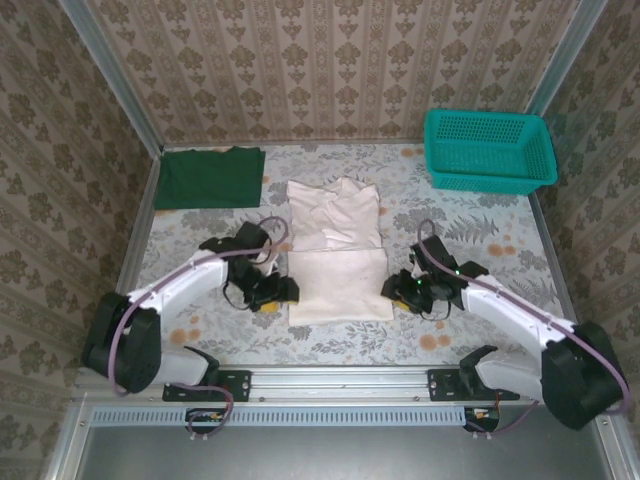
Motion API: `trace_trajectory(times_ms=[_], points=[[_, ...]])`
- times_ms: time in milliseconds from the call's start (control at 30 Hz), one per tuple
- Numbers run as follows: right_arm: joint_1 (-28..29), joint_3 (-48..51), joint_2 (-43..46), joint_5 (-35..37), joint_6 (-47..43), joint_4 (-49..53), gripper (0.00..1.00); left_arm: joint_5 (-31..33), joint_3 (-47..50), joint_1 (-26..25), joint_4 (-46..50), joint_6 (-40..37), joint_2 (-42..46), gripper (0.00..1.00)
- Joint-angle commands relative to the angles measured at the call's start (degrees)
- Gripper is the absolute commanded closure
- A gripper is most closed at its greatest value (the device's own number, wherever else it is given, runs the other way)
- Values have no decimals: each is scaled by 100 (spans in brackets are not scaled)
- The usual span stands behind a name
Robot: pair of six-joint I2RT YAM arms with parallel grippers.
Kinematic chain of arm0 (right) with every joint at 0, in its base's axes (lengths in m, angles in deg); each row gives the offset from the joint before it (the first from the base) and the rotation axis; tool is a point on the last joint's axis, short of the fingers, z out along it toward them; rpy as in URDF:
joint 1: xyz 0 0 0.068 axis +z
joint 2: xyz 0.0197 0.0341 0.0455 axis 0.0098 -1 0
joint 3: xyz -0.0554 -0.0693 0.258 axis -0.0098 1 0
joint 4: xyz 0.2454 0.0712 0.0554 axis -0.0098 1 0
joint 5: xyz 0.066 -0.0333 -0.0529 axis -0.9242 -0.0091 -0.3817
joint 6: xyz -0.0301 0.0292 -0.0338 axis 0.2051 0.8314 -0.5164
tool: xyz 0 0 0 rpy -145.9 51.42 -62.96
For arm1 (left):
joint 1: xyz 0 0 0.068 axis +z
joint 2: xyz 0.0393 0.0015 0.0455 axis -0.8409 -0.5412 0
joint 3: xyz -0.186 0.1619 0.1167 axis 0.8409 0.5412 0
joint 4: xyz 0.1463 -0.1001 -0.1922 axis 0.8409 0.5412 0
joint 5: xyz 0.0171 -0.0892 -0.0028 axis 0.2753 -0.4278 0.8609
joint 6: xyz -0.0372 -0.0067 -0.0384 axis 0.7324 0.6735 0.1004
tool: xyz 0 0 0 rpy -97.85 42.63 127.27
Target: Fold and stack the t-shirts
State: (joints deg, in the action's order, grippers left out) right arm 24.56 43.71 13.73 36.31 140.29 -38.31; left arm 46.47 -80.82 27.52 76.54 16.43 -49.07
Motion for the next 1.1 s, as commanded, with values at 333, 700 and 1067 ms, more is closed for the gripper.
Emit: trace_trajectory(times_ms=[333, 700, 1067], points=[[129, 354, -580, -104, -133, -408, 57, -359, 1132, -35, -1467, 1685, 96, 45], [362, 291, -1084, -111, -64, -709, 67, -664, 1074, -77, -1808, 1721, -608, 62], [403, 169, -1151, 7, -203, -514, 98, -423, 843, -201, -1855, 1547, -1329, 93]])
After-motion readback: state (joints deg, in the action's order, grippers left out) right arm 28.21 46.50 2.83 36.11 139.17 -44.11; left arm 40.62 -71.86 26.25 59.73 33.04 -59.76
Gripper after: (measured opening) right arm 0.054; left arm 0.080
